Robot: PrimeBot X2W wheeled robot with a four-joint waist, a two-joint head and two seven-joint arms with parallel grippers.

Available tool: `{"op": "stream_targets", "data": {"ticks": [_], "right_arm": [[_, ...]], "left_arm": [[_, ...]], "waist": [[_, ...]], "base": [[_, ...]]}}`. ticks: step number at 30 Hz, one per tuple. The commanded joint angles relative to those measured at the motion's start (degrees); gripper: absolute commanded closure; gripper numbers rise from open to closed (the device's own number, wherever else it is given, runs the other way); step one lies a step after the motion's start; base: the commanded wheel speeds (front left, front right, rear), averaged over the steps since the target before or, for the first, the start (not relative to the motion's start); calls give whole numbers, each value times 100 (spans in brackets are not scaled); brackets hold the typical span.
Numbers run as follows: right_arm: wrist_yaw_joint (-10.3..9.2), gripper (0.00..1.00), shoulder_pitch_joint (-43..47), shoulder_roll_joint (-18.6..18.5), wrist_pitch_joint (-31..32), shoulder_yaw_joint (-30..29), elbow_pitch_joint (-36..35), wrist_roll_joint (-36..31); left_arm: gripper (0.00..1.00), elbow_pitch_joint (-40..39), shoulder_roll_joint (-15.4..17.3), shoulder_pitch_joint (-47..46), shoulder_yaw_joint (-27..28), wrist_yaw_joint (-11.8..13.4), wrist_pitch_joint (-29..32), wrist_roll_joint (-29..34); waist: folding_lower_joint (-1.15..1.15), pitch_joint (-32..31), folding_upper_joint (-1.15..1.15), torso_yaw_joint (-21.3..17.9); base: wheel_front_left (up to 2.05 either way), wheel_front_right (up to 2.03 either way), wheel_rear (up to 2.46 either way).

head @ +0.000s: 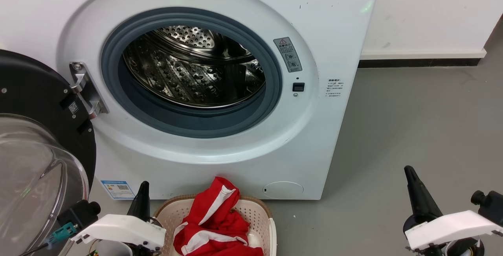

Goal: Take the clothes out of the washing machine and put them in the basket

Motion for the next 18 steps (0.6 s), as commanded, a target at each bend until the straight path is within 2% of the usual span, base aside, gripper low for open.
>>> {"op": "stream_targets", "data": {"ticks": [1, 18], "right_arm": [[0, 100, -186, -43, 17, -18, -20, 251], [-1, 100, -359, -55, 127, -85, 222, 1564]], "left_arm": [[100, -51, -11, -188, 69, -60, 37, -195], [100, 30, -140, -275, 329, -319, 258, -1315]], "waist": [[0, 4, 0, 2], [0, 49, 0, 19]], "base": [[0, 0, 0], [0, 0, 0]]}}
